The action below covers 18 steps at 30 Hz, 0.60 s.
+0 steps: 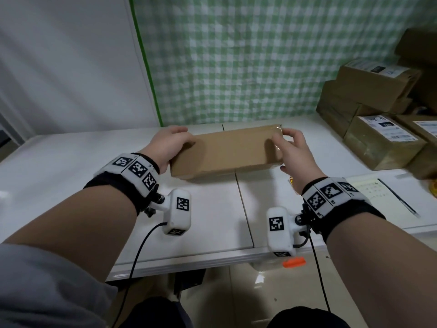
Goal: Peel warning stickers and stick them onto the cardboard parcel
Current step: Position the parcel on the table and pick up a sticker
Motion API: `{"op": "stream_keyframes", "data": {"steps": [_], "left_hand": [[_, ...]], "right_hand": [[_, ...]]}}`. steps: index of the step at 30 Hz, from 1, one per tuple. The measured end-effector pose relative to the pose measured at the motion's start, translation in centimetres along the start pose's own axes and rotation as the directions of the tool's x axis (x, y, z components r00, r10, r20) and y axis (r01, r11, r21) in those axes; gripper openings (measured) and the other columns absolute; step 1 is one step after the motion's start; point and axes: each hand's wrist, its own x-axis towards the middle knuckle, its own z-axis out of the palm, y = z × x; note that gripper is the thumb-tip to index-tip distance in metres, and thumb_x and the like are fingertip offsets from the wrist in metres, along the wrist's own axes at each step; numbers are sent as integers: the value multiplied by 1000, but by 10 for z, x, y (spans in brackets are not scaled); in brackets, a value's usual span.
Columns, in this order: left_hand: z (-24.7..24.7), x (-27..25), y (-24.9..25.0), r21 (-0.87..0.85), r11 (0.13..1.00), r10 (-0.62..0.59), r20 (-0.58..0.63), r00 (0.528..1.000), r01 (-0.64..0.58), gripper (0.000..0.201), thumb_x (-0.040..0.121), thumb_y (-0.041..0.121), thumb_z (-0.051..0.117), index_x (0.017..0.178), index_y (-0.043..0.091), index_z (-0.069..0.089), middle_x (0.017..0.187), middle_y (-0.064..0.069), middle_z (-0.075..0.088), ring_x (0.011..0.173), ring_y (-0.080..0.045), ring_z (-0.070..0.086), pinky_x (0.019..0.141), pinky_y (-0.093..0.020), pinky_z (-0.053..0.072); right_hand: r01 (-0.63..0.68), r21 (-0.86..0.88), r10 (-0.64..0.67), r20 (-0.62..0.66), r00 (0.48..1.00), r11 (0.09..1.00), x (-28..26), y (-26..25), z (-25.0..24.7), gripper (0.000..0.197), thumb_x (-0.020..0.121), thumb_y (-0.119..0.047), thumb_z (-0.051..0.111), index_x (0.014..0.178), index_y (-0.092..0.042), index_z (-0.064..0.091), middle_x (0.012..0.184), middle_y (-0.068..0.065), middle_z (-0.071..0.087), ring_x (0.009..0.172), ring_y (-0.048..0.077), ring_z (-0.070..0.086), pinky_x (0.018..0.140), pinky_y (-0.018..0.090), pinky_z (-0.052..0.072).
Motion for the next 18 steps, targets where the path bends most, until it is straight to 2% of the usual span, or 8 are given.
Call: {"op": "stream_keyframes", "data": {"steps": [2,4,8,11,13,14,16,18], "left_hand": [[2,-1,0,38,999,17,-31,999,-16,54,83,27,62,134,17,47,114,-4,55,89,-16,53,68,-29,45],[4,-2,-2,107,994,38,-64,997,-31,54,83,32,61,134,18,47,117,-4,53,92,-18,53,66,-28,43],[6,-4,-9,234,971,75,-112,991,-47,44,83,36,59,123,18,56,120,-3,54,100,-20,51,79,-32,42],[8,-6,-7,265,964,63,-114,992,-31,20,80,35,58,92,20,65,106,-1,62,99,-23,55,90,-39,46],[9,-9,-4,312,950,41,-107,993,-6,20,69,35,56,78,21,66,95,-1,65,99,-29,57,95,-47,45],[10,-10,-2,359,933,35,-92,995,0,25,66,34,54,80,18,68,95,-4,66,99,-31,58,95,-49,45],[11,-10,-3,474,881,39,-49,998,-11,32,72,31,56,87,6,70,96,-10,68,94,-32,60,91,-45,49],[12,-10,-5,572,820,53,-28,998,-27,22,78,30,58,83,9,64,90,-10,60,84,-28,56,78,-38,47]], "right_hand": [[-24,10,24,10,1000,1000,0,4,2,34,88,-46,53,117,-30,46,101,-12,53,87,4,51,77,26,39],[-56,25,55,11,998,998,2,10,5,31,87,-48,52,109,-29,42,100,-11,51,86,6,49,87,31,41],[-139,-1,139,31,990,990,2,18,5,39,85,-56,47,103,-22,43,100,-7,47,97,22,48,105,46,35],[-158,-29,158,1,987,987,2,19,3,39,85,-55,47,101,-21,45,98,-4,47,98,22,47,104,50,38],[-165,-37,163,-53,985,986,2,19,3,37,83,-53,50,95,-18,48,94,-3,48,100,22,49,101,49,43],[-171,-45,167,-76,983,984,2,20,2,35,81,-53,52,89,-19,49,96,-1,50,102,24,51,100,49,44],[-184,-48,179,-102,979,982,2,24,1,32,77,-51,57,84,-21,48,102,2,52,106,26,53,97,50,46],[-185,-43,179,-117,977,982,2,27,0,26,77,-45,59,82,-21,49,97,0,53,107,27,54,97,51,46]]}}
